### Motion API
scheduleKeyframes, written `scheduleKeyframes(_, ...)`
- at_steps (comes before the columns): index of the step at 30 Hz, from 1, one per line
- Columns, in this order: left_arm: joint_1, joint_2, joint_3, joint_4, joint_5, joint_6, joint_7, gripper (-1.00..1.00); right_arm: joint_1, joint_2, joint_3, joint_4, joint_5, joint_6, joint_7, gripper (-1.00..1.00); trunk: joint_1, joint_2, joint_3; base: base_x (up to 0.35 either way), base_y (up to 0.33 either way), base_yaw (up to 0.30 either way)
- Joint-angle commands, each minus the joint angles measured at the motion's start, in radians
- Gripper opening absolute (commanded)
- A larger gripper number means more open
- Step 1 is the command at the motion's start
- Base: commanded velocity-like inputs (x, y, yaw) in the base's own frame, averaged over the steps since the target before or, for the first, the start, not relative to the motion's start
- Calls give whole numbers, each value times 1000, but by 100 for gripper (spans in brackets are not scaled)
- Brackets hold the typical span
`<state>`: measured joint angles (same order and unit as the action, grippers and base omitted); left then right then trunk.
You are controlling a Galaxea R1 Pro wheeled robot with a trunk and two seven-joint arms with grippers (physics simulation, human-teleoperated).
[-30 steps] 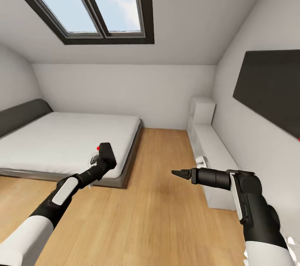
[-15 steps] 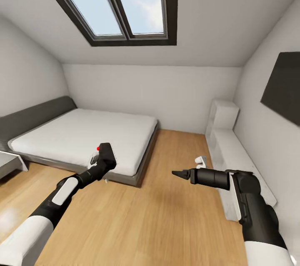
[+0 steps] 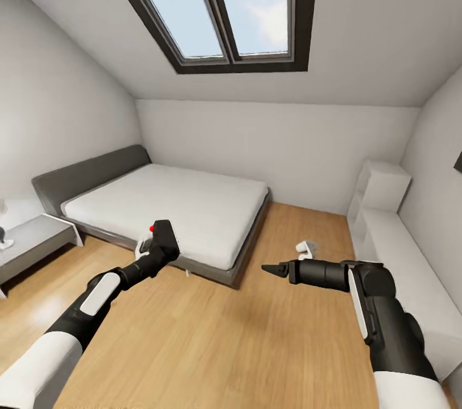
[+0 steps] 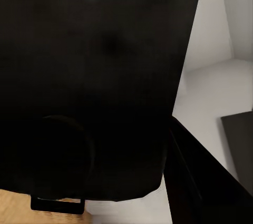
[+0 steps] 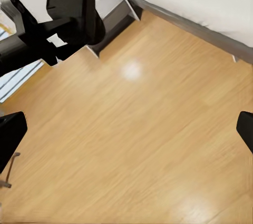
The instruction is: Attach the digital camera to the camera tripod in the bedroom.
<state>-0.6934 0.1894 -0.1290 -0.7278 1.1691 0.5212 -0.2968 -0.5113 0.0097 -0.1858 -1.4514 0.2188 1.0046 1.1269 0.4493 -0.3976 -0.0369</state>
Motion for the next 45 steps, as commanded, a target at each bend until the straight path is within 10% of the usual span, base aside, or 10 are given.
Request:
scheduleKeyframes(1,-1,1,-3,1,4,2,-4,-100,-1,1,-2,-1,10,6,10,100,1,-2,-2,0,0,300)
scheduleKeyframes(45,-1,-7,-9,5,-9,-1,16,-100,-1,-2,-3,12,13,6,5,100,1,-2,20,0,0,300)
